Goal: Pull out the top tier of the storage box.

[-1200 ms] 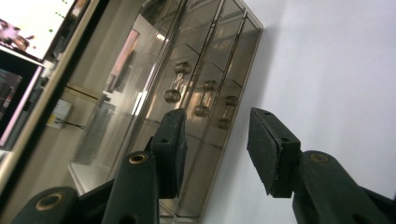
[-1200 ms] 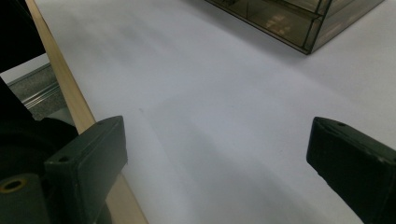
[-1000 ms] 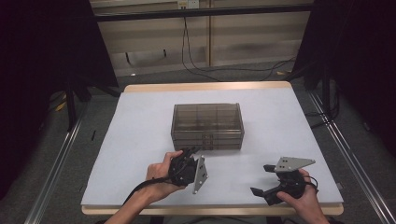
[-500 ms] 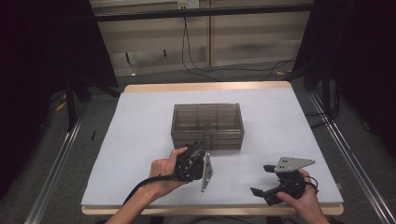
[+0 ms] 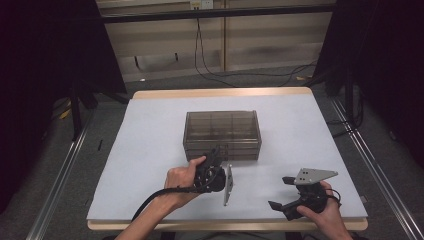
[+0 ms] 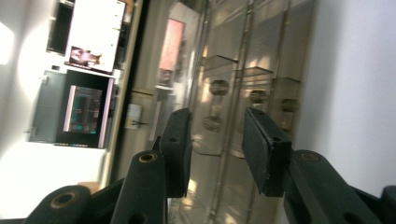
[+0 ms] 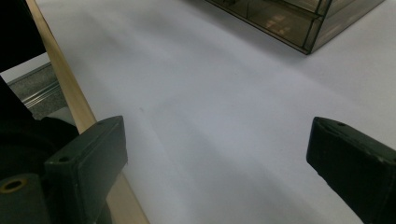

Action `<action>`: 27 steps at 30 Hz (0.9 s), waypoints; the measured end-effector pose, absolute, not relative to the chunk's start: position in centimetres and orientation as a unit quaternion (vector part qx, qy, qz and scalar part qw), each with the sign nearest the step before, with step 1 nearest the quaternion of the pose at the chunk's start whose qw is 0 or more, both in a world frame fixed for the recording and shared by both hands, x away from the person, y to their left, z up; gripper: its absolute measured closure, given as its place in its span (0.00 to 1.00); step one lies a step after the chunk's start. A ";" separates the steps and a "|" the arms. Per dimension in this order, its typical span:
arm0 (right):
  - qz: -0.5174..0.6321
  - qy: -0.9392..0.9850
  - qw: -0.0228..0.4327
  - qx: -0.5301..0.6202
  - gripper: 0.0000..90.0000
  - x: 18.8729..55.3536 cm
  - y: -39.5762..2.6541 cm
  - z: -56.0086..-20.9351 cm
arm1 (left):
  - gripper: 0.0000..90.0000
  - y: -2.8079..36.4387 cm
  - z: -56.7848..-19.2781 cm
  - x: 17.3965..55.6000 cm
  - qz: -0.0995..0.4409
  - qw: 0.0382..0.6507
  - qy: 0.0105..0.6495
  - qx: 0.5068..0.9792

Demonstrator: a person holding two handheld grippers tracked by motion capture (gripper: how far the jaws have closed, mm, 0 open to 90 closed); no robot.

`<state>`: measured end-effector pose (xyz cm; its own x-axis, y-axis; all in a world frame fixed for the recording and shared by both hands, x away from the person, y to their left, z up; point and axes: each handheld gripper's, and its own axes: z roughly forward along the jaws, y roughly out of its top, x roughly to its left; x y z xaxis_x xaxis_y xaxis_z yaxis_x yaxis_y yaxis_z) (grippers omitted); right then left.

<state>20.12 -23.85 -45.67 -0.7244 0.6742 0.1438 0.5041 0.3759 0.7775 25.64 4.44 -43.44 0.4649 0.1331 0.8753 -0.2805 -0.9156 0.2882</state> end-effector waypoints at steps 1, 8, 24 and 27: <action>0.429 0.824 0.099 0.358 0.06 20.1 -23.8 -45.7 | 0.70 4.3 -43.4 25.7 0.519 0.195 -0.047 0.831; 0.429 0.824 0.098 0.357 0.06 20.1 -23.8 -45.7 | 0.71 3.9 -43.9 25.9 0.543 0.176 -0.059 0.819; 0.429 0.825 0.098 0.356 0.06 20.1 -23.8 -45.7 | 0.72 3.1 -45.2 26.5 0.565 0.126 -0.051 0.814; 0.429 0.825 0.098 0.356 0.06 20.1 -23.8 -45.7 | 0.73 3.0 -45.5 26.7 0.571 0.120 -0.055 0.810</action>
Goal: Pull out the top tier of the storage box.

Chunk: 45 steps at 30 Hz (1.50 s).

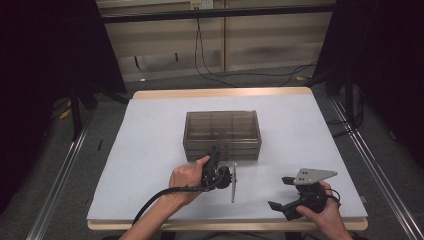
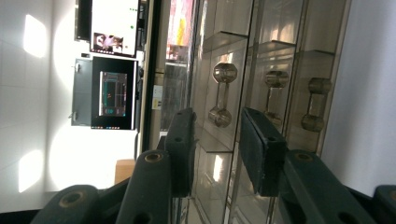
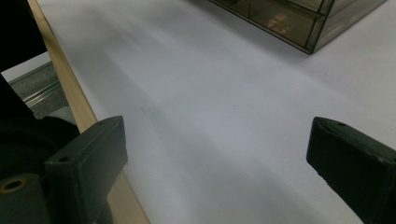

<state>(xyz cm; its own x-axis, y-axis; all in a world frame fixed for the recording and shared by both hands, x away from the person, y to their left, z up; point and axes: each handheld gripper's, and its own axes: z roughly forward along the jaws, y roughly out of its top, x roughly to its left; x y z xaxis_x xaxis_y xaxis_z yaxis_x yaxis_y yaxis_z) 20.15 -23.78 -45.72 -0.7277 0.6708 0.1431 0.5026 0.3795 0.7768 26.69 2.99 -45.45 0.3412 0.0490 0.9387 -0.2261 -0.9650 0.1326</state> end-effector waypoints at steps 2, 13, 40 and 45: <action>0.429 0.825 0.097 0.356 0.06 20.2 -23.8 -45.7 | 0.73 3.0 -45.9 26.8 0.569 0.124 -0.046 0.812; 0.429 0.824 0.097 0.357 0.06 20.1 -23.8 -45.7 | 0.83 2.6 -46.4 27.2 0.587 0.116 -0.051 0.800; 0.428 0.826 0.097 0.354 0.06 20.1 -23.7 -45.7 | 0.89 2.1 -47.0 27.0 0.601 0.096 -0.044 0.792; 0.428 0.826 0.097 0.353 0.06 20.1 -23.7 -45.7 | 0.89 2.2 -46.9 27.0 0.599 0.098 -0.043 0.793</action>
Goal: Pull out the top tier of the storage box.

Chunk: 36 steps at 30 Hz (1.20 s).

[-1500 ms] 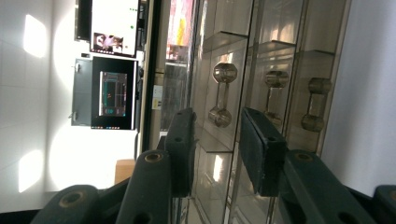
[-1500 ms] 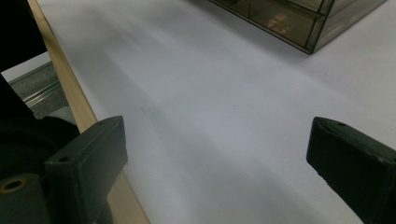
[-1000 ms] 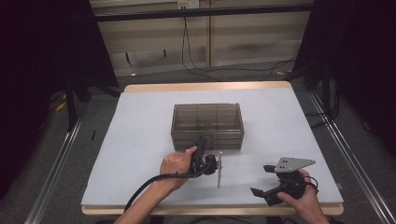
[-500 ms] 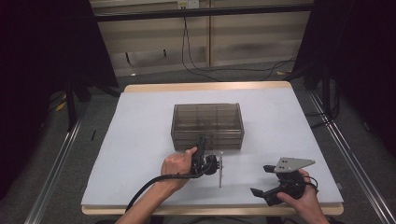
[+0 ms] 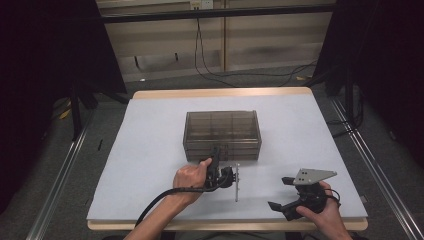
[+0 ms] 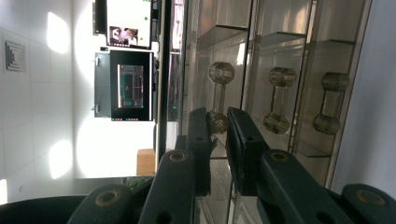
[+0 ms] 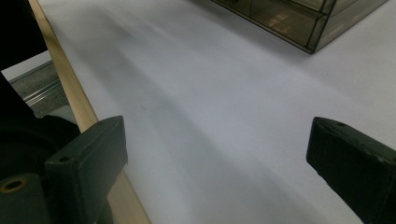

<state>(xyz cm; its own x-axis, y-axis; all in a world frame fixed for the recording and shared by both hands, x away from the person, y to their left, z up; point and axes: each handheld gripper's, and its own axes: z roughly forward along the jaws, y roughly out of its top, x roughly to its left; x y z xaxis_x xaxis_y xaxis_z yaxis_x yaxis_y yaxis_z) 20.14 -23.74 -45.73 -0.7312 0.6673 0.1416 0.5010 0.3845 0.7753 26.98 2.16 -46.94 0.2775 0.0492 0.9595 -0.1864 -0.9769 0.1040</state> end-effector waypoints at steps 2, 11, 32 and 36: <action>0.427 0.826 0.097 0.354 0.06 20.1 -23.7 -45.7 | 0.89 2.2 -46.9 26.9 0.600 0.096 -0.044 0.793; 0.428 0.826 0.098 0.354 0.06 20.1 -23.8 -45.7 | 0.89 2.3 -46.9 26.6 0.600 0.093 -0.048 0.793; 0.428 0.826 0.097 0.355 0.06 20.1 -23.8 -45.7 | 0.89 2.6 -46.8 25.8 0.599 0.096 -0.056 0.793; 0.428 0.826 0.097 0.354 0.06 20.1 -23.8 -45.7 | 0.89 2.6 -46.8 25.6 0.603 0.097 -0.059 0.789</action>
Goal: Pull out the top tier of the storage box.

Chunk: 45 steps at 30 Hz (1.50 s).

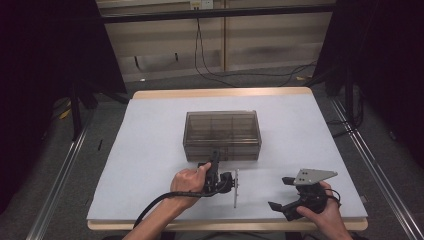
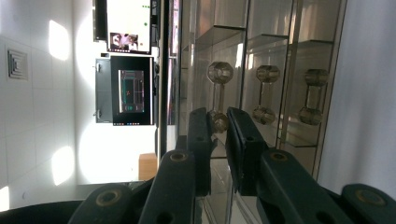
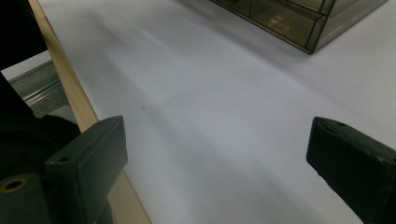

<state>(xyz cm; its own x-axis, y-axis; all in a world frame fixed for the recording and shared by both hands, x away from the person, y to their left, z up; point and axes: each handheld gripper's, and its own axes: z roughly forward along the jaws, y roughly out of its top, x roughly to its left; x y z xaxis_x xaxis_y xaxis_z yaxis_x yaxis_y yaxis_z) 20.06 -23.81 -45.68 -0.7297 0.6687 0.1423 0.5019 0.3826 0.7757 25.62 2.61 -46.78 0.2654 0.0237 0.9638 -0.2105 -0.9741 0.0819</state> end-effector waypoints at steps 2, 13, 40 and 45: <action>0.428 0.825 0.098 0.355 0.06 20.1 -23.8 -45.7 | 0.89 2.6 -46.8 25.5 0.600 0.097 -0.055 0.793; 0.429 0.825 0.098 0.354 0.06 20.0 -23.8 -45.7 | 0.89 2.8 -46.7 25.2 0.597 0.101 -0.058 0.794; 0.428 0.826 0.097 0.354 0.06 20.1 -23.8 -45.7 | 0.89 3.1 -46.1 24.6 0.579 0.119 -0.059 0.804; 0.428 0.826 0.097 0.354 0.06 20.1 -23.8 -45.7 | 0.81 3.6 -45.7 24.6 0.551 0.155 -0.039 0.819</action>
<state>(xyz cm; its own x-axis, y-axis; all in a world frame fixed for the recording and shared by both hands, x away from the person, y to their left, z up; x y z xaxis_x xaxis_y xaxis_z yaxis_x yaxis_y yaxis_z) 20.07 -23.81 -45.68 -0.7307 0.6677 0.1421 0.5007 0.3827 0.7765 24.57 3.61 -45.73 0.3904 0.1060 0.9145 -0.2344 -0.9492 0.2100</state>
